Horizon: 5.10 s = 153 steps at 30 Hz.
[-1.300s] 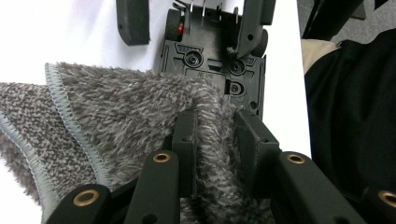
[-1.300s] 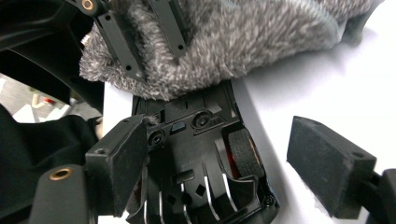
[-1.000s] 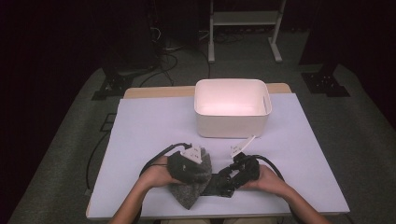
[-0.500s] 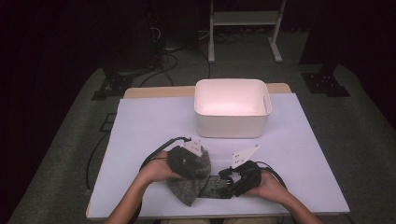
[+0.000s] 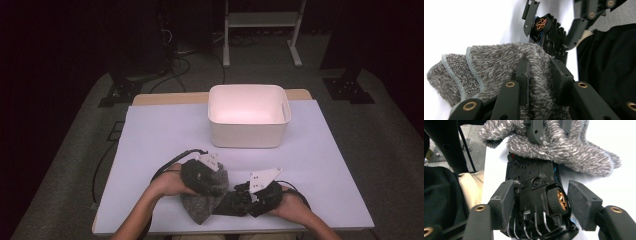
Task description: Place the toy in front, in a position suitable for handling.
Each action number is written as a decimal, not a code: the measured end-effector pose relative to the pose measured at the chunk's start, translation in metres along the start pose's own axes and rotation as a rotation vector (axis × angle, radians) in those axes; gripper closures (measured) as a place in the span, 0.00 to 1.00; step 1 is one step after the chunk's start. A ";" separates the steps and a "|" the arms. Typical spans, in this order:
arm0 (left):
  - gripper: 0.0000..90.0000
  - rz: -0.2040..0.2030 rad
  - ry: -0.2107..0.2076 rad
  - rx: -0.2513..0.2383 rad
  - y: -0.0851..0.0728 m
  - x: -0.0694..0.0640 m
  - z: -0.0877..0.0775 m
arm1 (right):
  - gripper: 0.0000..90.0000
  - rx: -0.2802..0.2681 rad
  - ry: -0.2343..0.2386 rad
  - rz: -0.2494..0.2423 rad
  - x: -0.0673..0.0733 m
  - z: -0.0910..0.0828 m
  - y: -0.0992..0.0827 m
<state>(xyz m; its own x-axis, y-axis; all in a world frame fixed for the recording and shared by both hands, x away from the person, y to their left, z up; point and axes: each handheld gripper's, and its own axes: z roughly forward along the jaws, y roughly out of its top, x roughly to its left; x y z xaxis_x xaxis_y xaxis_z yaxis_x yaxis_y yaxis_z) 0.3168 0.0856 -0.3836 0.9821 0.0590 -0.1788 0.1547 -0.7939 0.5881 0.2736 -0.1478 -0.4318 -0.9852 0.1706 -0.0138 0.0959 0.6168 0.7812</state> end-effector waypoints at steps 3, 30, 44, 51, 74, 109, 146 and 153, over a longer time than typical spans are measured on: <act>0.78 0.013 0.002 -0.013 -0.002 -0.006 -0.002 | 0.42 0.010 0.009 0.001 0.002 -0.002 0.003; 0.79 0.063 0.012 -0.051 0.007 -0.023 -0.009 | 0.62 0.079 0.039 -0.038 -0.001 0.011 0.001; 0.77 0.068 0.027 -0.058 0.006 -0.024 -0.005 | 0.50 0.019 0.033 0.094 -0.009 -0.004 -0.018; 0.75 0.077 0.038 -0.049 0.009 -0.027 -0.001 | 0.36 0.018 0.078 0.117 -0.008 -0.004 -0.022; 0.89 0.154 0.077 -0.001 0.035 -0.034 0.014 | 0.61 0.015 0.030 0.126 -0.004 -0.005 -0.027; 0.84 0.150 0.008 0.000 0.046 -0.029 0.028 | 0.61 -0.001 0.027 0.118 -0.003 -0.003 -0.028; 0.84 0.069 0.081 -0.065 -0.004 -0.029 -0.006 | 0.57 -0.036 0.008 0.104 0.000 -0.002 -0.012; 0.84 0.087 0.062 -0.045 0.004 -0.027 -0.002 | 0.60 -0.007 0.013 0.070 -0.002 -0.001 -0.009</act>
<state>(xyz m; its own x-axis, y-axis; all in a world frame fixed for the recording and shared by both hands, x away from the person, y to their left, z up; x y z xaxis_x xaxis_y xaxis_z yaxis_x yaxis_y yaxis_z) 0.2916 0.0816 -0.3748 0.9966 0.0297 -0.0769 0.0718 -0.7696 0.6345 0.2745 -0.1543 -0.4386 -0.9779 0.2030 0.0494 0.1638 0.5983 0.7844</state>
